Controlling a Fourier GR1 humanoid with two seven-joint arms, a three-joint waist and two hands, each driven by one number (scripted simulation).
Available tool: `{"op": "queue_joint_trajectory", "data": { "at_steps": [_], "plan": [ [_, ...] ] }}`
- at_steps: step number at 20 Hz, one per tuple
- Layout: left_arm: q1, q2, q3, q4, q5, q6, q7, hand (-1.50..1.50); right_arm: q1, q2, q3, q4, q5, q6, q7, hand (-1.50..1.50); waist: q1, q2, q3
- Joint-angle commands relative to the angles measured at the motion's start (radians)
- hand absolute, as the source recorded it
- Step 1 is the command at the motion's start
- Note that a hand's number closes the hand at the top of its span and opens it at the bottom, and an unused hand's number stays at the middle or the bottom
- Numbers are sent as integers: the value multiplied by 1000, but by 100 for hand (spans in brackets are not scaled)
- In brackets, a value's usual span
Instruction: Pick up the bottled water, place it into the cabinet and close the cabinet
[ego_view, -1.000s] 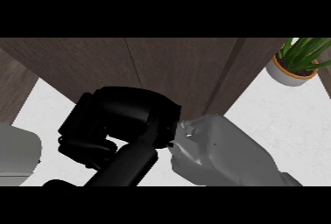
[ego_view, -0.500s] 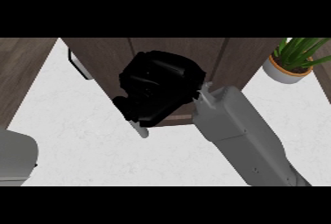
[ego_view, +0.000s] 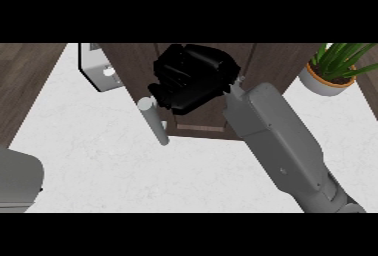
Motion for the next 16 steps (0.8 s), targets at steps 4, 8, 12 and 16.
{"op": "queue_joint_trajectory", "data": {
  "at_steps": [4,8,12,16],
  "plan": [
    [-8,-48,24,4,-23,-40,8,-150,-137,10,-97,107,119,-94,-130,-150,10,9,-3],
    [-64,-31,29,28,-19,-7,38,-150,-193,-6,-118,130,166,-119,-160,-150,2,14,-4],
    [-75,-42,15,30,-23,-25,45,-150,-222,-31,-150,115,160,-151,-140,-150,-9,12,-5],
    [-66,-36,37,20,-21,-39,60,-150,-241,-10,-153,141,173,-171,-149,-150,2,14,-4]
  ]
}}
